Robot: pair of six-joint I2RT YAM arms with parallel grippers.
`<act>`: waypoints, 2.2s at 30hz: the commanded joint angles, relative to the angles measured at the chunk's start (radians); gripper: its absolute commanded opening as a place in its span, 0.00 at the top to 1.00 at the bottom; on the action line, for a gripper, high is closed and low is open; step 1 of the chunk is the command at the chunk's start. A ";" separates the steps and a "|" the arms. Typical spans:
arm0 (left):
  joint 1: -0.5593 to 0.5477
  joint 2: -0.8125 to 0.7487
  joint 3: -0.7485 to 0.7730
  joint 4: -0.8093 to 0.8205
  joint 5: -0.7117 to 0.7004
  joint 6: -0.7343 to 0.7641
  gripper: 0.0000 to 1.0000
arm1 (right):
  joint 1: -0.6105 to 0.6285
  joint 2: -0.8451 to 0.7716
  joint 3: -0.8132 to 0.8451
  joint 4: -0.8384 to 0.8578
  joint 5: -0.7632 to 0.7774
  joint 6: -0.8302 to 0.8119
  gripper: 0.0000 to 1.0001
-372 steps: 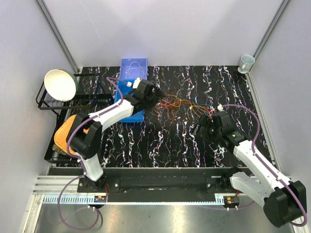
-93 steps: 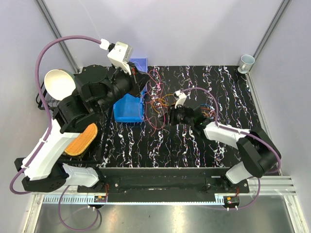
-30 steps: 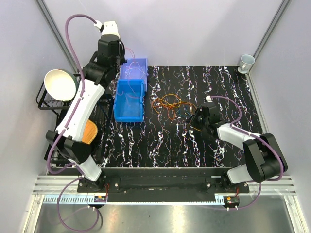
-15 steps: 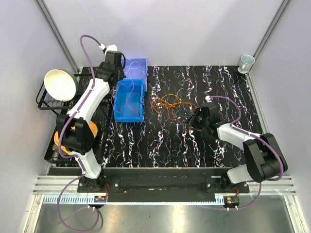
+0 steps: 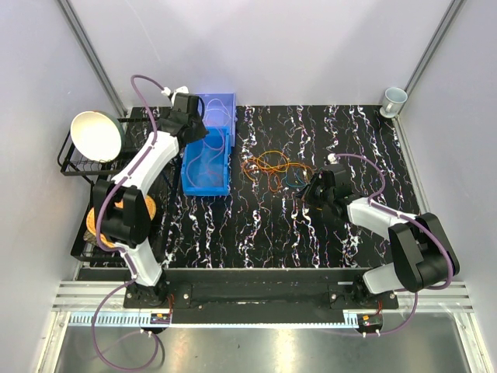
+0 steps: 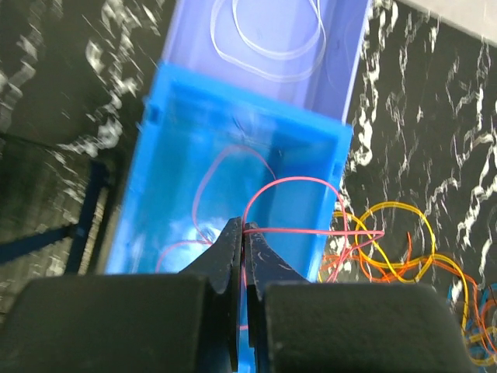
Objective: Untangle the cables
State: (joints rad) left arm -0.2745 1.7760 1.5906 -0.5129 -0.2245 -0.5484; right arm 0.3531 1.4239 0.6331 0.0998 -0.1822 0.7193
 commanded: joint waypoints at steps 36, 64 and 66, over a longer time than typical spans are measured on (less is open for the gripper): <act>-0.256 -0.259 -0.118 0.065 -0.087 0.082 0.17 | 0.004 -0.144 0.123 -0.144 -0.103 -0.023 1.00; -0.612 -0.827 -0.845 0.849 0.337 0.297 0.06 | 0.004 -0.375 0.554 -0.348 -0.379 0.089 1.00; -0.656 -0.793 -0.836 0.875 0.286 0.314 0.06 | 0.004 -0.381 0.548 -0.339 -0.392 0.111 1.00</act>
State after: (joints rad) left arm -0.8753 0.9463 0.7425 0.2050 0.1043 -0.2859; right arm 0.3531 1.0729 1.1744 -0.2821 -0.5194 0.7727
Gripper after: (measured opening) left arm 0.940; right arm 0.012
